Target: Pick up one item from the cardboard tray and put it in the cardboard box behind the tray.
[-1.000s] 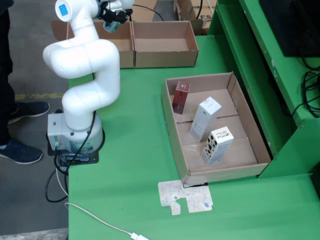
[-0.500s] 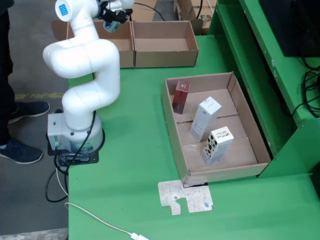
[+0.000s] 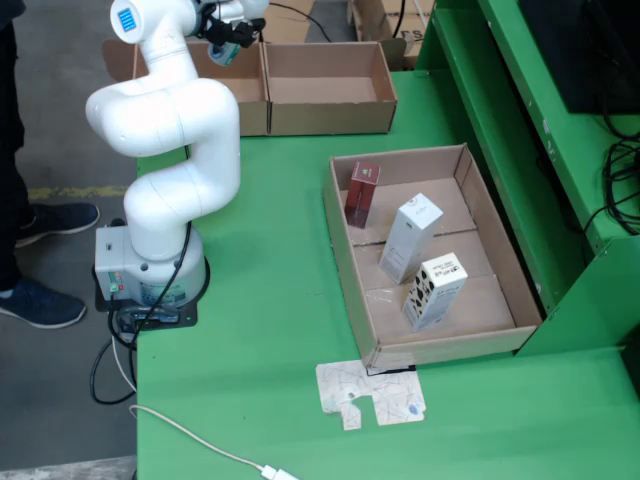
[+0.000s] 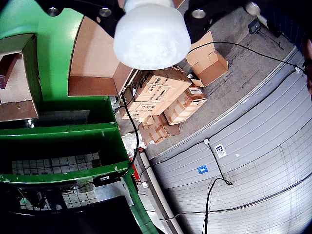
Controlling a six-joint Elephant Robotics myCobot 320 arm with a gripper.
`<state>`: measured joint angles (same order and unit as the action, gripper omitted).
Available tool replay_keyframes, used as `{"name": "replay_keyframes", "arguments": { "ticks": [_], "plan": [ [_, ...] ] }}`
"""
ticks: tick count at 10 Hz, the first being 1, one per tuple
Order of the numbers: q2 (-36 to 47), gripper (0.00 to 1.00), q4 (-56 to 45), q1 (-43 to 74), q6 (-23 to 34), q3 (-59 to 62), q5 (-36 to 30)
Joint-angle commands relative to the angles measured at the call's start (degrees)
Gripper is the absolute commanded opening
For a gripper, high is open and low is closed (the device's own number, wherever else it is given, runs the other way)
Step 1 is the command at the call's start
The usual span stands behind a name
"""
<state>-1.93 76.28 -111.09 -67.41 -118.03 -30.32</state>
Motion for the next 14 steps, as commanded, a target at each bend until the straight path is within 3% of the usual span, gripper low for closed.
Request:
{"name": "replay_keyframes", "arguments": {
  "ticks": [1, 5, 14],
  "plan": [
    [0.79, 0.6, 0.76, 0.33, 0.32, 1.68, 0.77],
    [0.79, 1.0, 0.76, 0.33, 0.32, 1.68, 0.77],
    [0.79, 1.0, 0.76, 0.33, 0.32, 1.68, 0.77]
  ]
}}
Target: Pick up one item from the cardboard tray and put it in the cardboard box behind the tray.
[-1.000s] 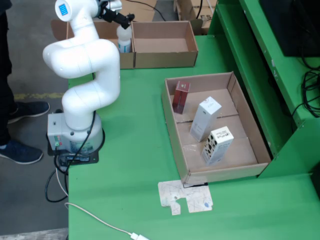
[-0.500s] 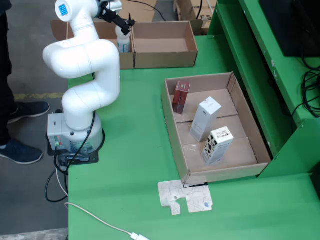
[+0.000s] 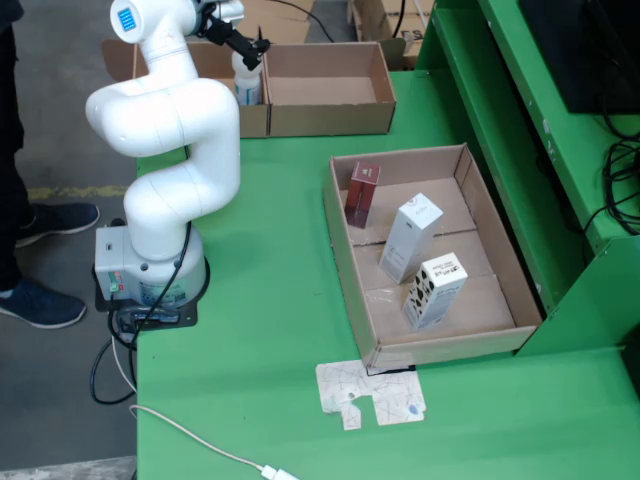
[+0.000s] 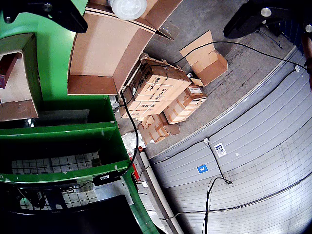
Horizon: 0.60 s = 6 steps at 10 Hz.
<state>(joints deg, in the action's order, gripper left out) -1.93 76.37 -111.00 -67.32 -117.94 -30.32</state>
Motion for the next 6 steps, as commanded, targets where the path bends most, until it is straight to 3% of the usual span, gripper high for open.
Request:
{"name": "replay_keyframes", "arguments": {
  "ticks": [1, 6],
  "plan": [
    [0.79, 1.0, 0.67, 0.24, 0.23, 1.59, 0.77],
    [0.28, 1.0, 1.03, 1.31, 2.49, 2.98, -0.14]
  ]
}}
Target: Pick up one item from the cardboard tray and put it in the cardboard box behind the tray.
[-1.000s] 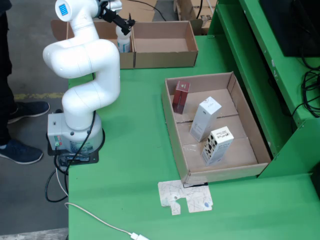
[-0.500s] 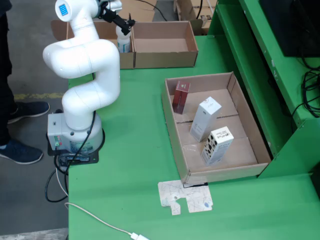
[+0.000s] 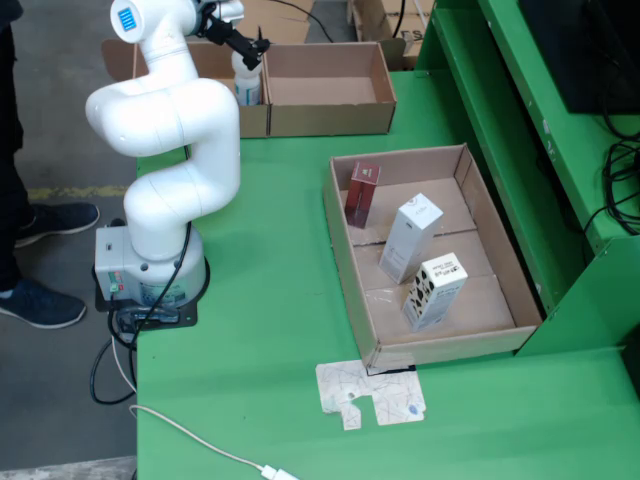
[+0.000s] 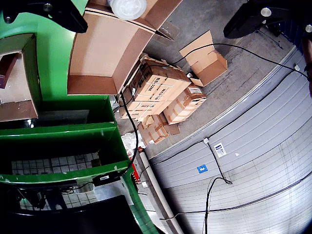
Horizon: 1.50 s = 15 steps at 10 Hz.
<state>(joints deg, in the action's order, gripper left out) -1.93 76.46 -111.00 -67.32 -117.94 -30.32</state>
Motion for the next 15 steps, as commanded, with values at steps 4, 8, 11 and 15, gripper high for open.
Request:
{"name": "replay_keyframes", "arguments": {
  "ticks": [4, 8, 11, 15],
  "plan": [
    [5.91, 1.0, -5.19, 3.02, 7.34, 5.73, 0.8],
    [9.06, 1.0, -6.57, 5.93, 9.92, 6.14, -1.39],
    [12.72, 1.0, -7.97, 8.08, 12.16, 5.85, -3.43],
    [17.25, 1.0, -10.49, 11.24, 15.14, 6.47, -5.63]
  ]
}}
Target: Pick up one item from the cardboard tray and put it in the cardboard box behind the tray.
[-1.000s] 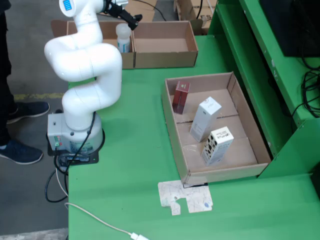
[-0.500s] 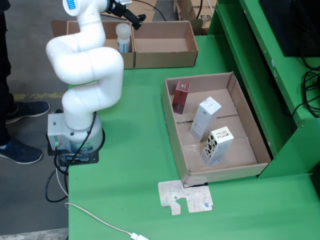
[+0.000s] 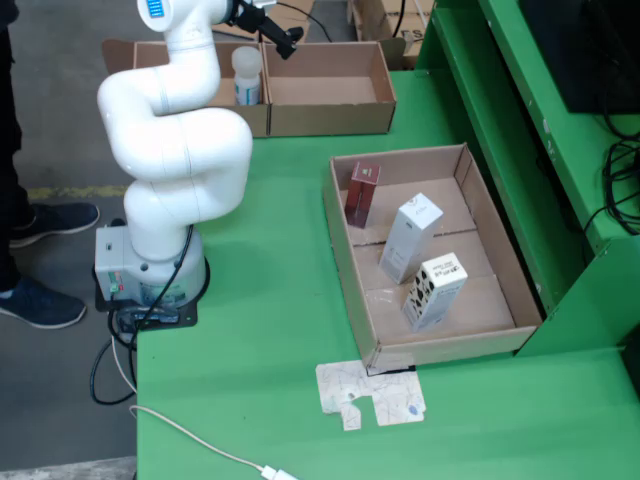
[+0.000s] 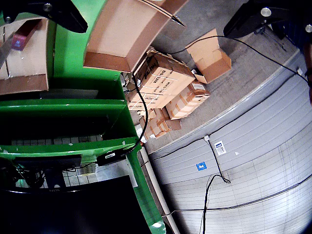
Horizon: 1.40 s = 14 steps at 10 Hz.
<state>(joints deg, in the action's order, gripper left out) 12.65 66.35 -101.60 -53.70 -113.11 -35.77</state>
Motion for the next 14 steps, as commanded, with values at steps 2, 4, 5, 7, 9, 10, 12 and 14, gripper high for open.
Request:
{"name": "replay_keyframes", "arguments": {
  "ticks": [2, 4, 5, 7, 9, 10, 12, 14],
  "plan": [
    [6.52, 1.0, -1.17, 4.29, 3.89, 0.42, -1.4],
    [9.02, 1.0, -4.33, 4.27, 4.53, 1.07, -0.98],
    [11.92, 1.0, -7.45, 4.48, 5.13, 1.42, -0.53],
    [15.6, 1.0, -12.97, 5.51, 5.2, 3.58, -1.66],
    [17.55, 1.0, -16.8, 9.14, 6.28, 6.98, -5.83],
    [18.21, 1.0, -16.96, 10.33, 6.89, 7.11, -7.02],
    [19.45, 1.0, -17.57, 11.24, 7.49, 6.99, -7.87],
    [19.45, 1.0, -17.57, 11.24, 7.49, 6.99, -7.87]
  ]
}}
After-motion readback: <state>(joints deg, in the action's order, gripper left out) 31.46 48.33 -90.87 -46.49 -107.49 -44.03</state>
